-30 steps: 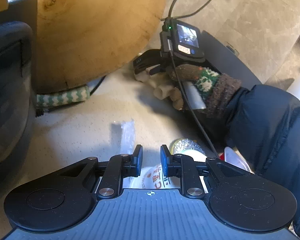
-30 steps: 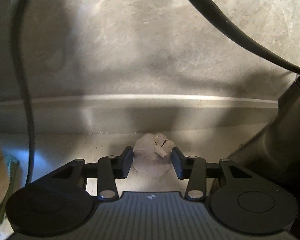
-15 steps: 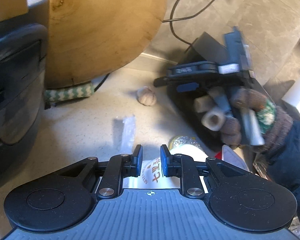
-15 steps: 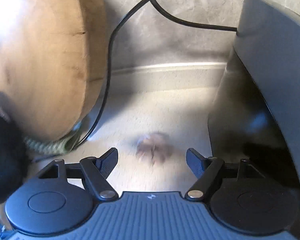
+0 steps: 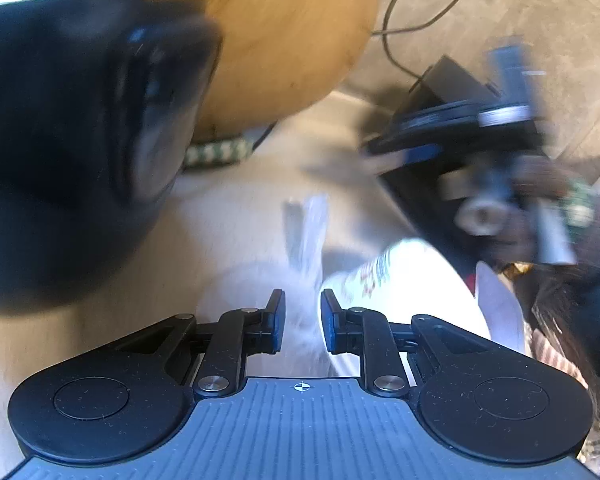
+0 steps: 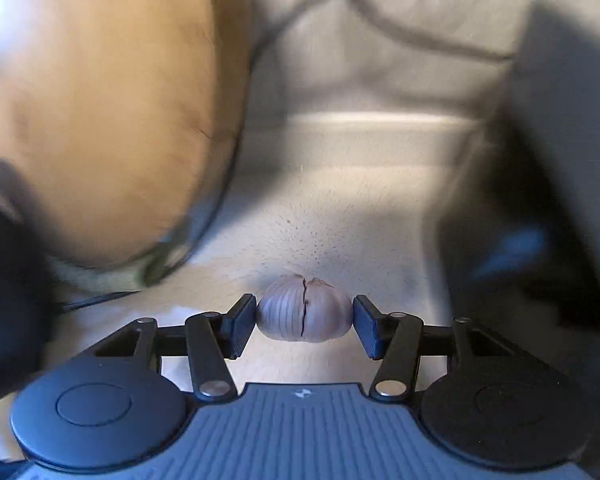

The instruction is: Collect trash

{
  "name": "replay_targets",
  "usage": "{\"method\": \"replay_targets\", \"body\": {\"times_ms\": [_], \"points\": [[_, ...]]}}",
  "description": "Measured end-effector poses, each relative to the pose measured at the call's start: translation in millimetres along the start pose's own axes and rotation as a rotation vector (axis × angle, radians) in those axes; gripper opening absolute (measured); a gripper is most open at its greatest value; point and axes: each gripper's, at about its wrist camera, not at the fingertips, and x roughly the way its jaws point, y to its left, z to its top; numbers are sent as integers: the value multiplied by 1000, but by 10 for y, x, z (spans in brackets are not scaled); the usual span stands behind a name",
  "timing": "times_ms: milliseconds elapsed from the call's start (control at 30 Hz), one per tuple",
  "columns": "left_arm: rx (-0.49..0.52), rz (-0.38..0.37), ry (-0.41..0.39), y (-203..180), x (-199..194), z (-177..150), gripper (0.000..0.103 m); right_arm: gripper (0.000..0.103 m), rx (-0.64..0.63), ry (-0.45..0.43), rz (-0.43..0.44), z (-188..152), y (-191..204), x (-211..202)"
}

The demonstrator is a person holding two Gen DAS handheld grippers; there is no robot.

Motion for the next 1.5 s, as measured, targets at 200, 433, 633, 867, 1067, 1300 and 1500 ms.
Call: {"method": "replay_targets", "body": {"times_ms": [200, 433, 633, 867, 1067, 1300, 1500], "points": [[103, 19, 98, -227, -111, -328, 22, 53, 113, -114, 11, -837, -139, -1161], [246, 6, 131, -770, -198, -766, 22, 53, 264, -136, -16, -2105, -221, -1642], [370, 126, 146, -1036, -204, -1144, 24, 53, 169, -201, -7, -2809, 71, -1705], [326, 259, 135, -886, -359, -1145, 24, 53, 140, -225, 86, -3105, 427, -1660], [285, 188, 123, -734, -492, -1026, 24, 53, 152, -235, 82, -3107, 830, -1431], [336, 41, 110, -568, -735, -975, 24, 67, 145, -271, -16, -3237, 1135, -1541], [385, -71, 113, -807, -662, -935, 24, 71, 169, -319, -143, -3432, 1075, -1851]]}}
